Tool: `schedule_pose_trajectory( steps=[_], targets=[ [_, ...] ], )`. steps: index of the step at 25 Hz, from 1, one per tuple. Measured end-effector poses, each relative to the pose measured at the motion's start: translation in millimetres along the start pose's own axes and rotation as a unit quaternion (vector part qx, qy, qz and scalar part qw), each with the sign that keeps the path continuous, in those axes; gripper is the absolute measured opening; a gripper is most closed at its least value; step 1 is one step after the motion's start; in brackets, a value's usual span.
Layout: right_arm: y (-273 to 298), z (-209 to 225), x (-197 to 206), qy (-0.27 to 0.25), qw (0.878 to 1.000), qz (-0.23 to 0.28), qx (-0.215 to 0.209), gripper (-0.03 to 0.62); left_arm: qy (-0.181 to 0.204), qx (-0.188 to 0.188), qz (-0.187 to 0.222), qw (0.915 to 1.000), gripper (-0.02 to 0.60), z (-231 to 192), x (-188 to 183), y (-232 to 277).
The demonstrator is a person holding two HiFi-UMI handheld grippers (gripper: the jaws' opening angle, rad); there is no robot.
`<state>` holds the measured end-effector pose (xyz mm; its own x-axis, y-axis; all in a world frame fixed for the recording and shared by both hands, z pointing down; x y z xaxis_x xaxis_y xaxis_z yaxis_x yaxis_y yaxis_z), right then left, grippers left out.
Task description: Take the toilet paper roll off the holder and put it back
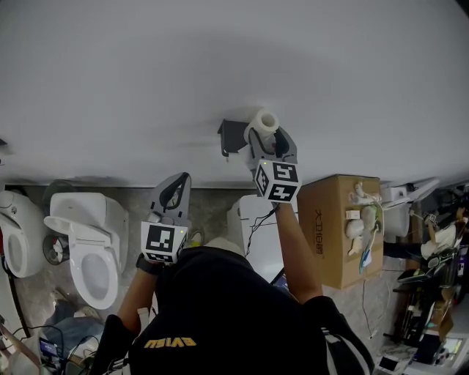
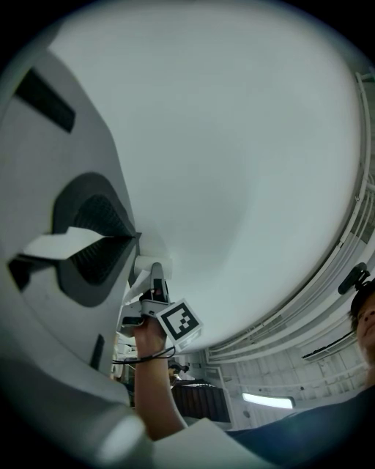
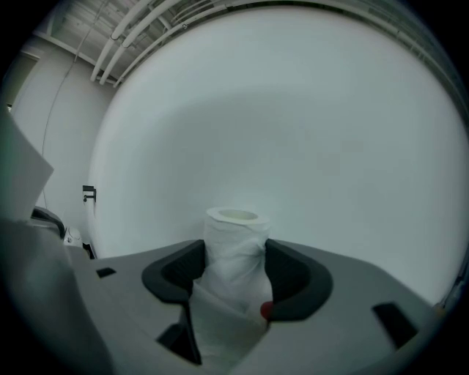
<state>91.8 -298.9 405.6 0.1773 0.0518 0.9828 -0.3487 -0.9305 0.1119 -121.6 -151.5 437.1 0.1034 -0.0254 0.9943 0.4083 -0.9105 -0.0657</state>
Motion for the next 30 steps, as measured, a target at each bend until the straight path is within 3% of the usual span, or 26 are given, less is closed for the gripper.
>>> schedule_pose_trajectory(
  steps=[9, 14, 25, 30],
  targets=[
    [-2, 5, -7, -0.003, 1.0, 0.003, 0.0, 0.256, -0.004, 0.008, -0.001, 1.0, 0.011, 13, 2, 1],
    [-3, 15, -18, 0.022, 1.0, -0.006, 0.004, 0.256, -0.001, 0.006, -0.002, 1.0, 0.011, 14, 2, 3],
    [-7, 29, -70, 0.001, 1.0, -0.003, -0.004, 0.256, 0.003, 0.01, 0.001, 0.9999, 0.011, 21, 0, 6],
    [-9, 29, -105, -0.008, 1.0, 0.013, -0.027, 0.256, 0.003, 0.017, 0.001, 0.9999, 0.011, 24, 0, 10]
  ],
)
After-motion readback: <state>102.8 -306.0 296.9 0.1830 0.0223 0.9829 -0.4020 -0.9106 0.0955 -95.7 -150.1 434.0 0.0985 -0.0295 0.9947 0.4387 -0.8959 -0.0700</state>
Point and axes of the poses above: the fingertips, and each gripper's own axes: y forward along the fingers, z to its right, x out of its underside, the point moved 5 cm from there along -y, backward along the fingers, and after that the axes turned 7 degrees about z, right-handed, at the moved point
